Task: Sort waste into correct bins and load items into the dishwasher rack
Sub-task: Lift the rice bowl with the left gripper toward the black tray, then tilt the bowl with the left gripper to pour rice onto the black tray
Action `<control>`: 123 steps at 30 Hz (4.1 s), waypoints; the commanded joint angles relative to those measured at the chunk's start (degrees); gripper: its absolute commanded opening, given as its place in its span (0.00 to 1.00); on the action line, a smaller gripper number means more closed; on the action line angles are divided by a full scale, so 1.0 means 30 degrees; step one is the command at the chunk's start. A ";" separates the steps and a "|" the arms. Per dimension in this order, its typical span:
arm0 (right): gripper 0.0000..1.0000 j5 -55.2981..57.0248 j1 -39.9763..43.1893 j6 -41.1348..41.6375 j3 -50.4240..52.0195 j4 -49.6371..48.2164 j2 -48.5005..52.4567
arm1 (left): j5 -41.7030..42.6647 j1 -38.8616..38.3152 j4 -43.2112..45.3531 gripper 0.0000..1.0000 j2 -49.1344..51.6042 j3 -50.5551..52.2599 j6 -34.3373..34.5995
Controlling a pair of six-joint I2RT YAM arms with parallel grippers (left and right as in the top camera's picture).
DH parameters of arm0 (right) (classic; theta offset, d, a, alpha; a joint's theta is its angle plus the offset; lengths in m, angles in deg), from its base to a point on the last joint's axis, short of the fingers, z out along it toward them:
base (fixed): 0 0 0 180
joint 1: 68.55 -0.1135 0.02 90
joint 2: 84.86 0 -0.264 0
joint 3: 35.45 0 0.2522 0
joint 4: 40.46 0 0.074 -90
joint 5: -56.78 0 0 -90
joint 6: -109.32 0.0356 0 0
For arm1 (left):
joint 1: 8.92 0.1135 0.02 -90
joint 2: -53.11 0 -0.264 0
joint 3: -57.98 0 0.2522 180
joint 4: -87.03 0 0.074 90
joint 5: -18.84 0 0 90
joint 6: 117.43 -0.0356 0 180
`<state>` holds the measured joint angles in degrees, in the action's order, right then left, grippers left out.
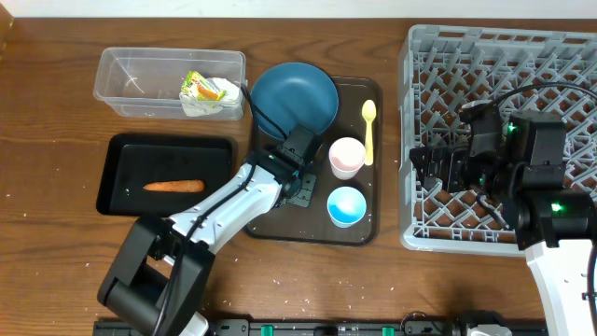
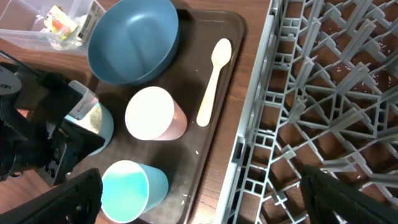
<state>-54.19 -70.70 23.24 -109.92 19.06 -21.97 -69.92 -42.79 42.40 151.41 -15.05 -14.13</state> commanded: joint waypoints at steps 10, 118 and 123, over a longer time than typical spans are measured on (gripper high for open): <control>0.99 0.0051 -0.0168 0.0102 -0.0328 -0.0109 0.0007 | 0.0933 0.0255 -0.2514 0.06 -0.0627 -0.3082 0.0678; 0.99 0.0058 -0.0168 0.0095 -0.0328 0.0109 0.0007 | 2.9587 2.5194 -1.0397 0.06 0.2739 -0.3067 -0.4568; 0.99 0.0058 -0.0168 0.0095 -0.0328 0.0109 0.0007 | 2.9594 2.5194 -1.0622 0.06 0.2739 -0.3067 -0.4495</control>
<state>-54.19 -70.70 23.24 -109.92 19.35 -21.97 17.44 32.66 11.17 159.43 -24.58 -26.87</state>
